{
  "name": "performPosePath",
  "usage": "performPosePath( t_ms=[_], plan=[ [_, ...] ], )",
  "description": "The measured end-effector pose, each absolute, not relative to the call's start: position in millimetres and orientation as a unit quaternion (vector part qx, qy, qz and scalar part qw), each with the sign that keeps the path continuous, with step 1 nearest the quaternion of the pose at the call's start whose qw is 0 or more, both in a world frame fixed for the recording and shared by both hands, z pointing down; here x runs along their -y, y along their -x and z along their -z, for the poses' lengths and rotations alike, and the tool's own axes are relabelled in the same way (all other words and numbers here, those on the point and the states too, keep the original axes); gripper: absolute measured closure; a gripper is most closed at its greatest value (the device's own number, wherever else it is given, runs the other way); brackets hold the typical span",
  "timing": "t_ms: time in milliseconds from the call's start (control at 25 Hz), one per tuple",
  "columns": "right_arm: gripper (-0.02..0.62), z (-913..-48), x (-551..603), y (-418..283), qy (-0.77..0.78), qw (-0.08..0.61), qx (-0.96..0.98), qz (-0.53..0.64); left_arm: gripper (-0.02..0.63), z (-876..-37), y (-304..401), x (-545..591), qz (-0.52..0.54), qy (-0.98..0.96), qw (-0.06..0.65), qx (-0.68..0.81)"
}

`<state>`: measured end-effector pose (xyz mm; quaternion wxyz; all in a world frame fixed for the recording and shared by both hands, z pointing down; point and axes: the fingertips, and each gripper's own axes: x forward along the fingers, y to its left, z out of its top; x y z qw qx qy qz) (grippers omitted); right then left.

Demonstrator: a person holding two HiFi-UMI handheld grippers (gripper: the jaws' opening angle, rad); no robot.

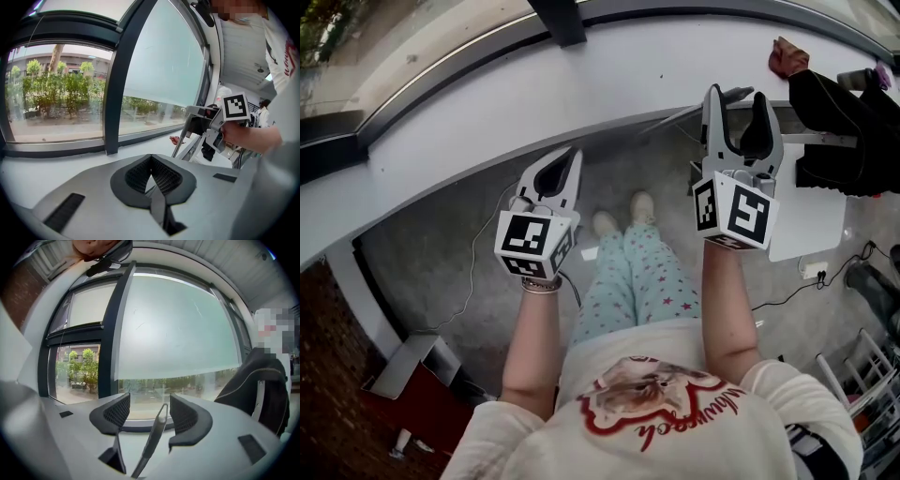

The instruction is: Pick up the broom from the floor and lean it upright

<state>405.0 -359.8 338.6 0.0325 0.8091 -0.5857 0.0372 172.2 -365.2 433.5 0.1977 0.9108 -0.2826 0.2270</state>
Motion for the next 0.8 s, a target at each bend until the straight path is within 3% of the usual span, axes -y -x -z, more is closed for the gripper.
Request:
performPosePath(
  t_ms=[240, 480, 520, 600, 800],
  plan=[
    [0.341, -273, 343, -402, -0.819, -0.001, 0.574, 0.025, 0.586, -416, -173, 361, -0.213, -0.921, 0.184, 0.27],
    [0.344, -278, 328, -346, -0.782, -0.01, 0.623, -0.023, 0.586, -386, -172, 350, -0.191, -0.934, 0.17, 0.249],
    [0.363, -281, 322, -338, -0.779, -0.007, 0.626, -0.033, 0.586, -381, -171, 346, -0.19, -0.936, 0.168, 0.244],
    [0.571, -282, 310, -328, -0.773, -0.012, 0.632, -0.046, 0.586, -371, -171, 340, -0.186, -0.94, 0.162, 0.236],
    [0.571, -265, 297, -301, -0.726, -0.017, 0.683, -0.074, 0.586, -347, -174, 321, -0.178, -0.943, 0.16, 0.232]
  ],
)
